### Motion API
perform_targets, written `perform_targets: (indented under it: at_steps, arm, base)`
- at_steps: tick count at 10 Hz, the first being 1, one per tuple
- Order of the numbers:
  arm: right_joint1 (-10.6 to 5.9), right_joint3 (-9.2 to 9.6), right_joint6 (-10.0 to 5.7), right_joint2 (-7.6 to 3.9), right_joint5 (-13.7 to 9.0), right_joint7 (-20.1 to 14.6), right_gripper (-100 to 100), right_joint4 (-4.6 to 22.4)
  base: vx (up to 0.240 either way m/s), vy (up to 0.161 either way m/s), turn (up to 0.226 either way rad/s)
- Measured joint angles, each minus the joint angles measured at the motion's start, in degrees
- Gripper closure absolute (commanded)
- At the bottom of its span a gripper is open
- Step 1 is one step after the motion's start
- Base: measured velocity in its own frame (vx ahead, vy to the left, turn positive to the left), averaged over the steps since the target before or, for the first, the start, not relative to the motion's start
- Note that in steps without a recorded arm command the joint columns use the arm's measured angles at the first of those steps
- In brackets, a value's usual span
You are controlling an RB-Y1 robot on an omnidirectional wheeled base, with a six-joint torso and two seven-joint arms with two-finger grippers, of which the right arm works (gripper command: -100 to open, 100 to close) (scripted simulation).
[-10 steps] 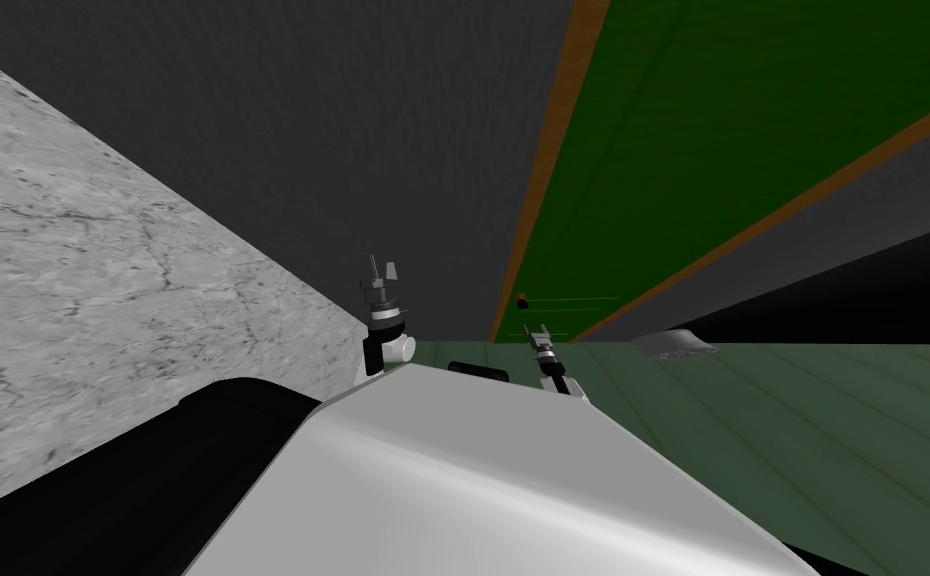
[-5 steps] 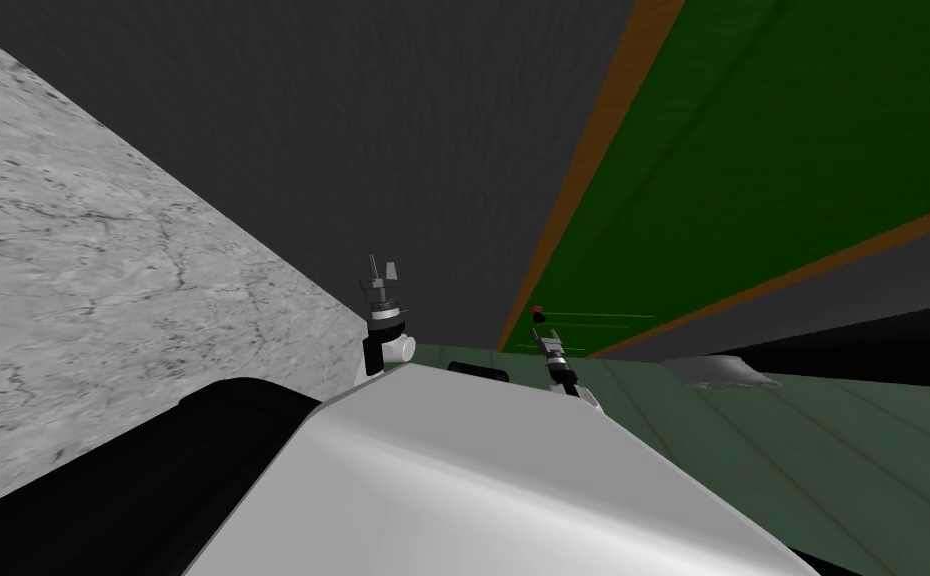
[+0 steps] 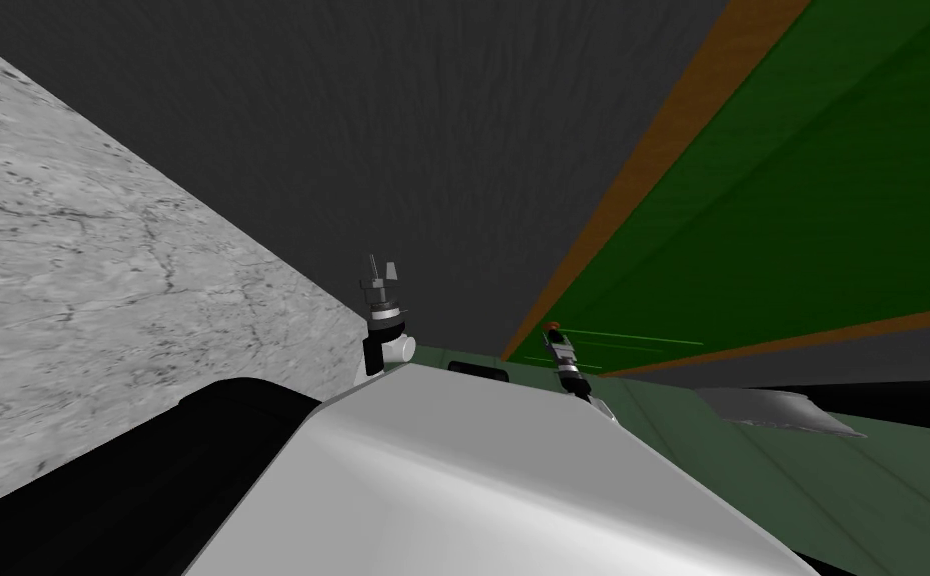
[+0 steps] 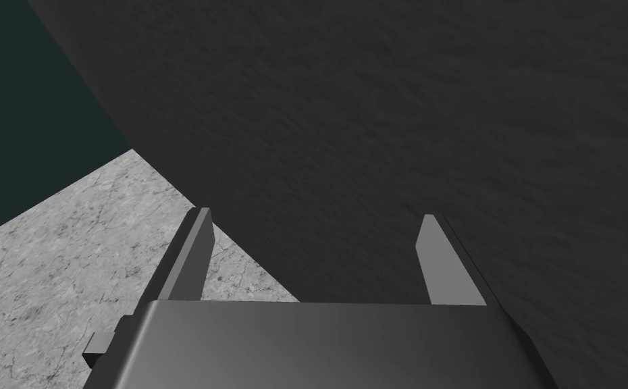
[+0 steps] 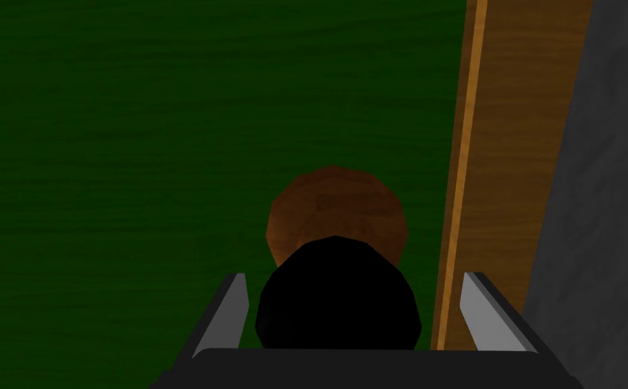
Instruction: Pull the door open
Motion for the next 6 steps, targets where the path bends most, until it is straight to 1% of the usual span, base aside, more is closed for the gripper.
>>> perform_targets:
  at_steps: [1, 6]
  arm:
    - [-0.08, -0.12, 0.09, -0.15, -0.05, 0.03, 100, 0.01]
    - [0.00, -0.06, 0.19, -0.12, 0.02, 0.06, 100, 0.10]
  base:
    - [-0.027, -0.012, -0.003]
    - [-0.012, -0.003, 0.007]
